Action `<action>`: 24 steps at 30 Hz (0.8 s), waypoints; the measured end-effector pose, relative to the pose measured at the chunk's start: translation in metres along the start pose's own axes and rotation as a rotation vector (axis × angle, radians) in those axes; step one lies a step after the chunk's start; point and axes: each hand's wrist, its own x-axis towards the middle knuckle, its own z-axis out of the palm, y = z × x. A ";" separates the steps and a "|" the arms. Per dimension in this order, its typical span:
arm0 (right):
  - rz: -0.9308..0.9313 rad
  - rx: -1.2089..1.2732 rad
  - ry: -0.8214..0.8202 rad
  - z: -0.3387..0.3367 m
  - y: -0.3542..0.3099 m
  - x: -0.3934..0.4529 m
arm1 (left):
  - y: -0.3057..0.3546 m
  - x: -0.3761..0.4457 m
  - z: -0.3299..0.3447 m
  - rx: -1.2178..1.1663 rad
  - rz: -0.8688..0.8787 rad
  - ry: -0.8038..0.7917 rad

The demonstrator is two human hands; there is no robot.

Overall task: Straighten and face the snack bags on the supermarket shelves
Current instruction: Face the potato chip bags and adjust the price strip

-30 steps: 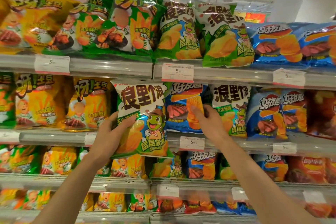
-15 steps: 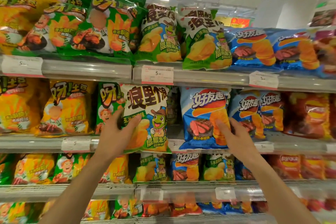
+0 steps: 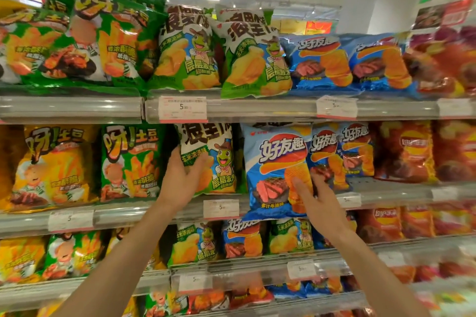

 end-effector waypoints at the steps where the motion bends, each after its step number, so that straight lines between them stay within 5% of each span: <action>1: 0.002 -0.002 -0.004 0.001 0.002 0.001 | -0.003 -0.003 0.000 -0.010 0.003 -0.032; 16: 0.007 0.118 -0.082 0.017 0.016 0.002 | -0.021 -0.007 -0.011 0.080 -0.033 -0.198; 24: 0.021 0.147 -0.079 0.002 0.018 -0.002 | -0.015 -0.035 0.000 0.389 0.168 0.182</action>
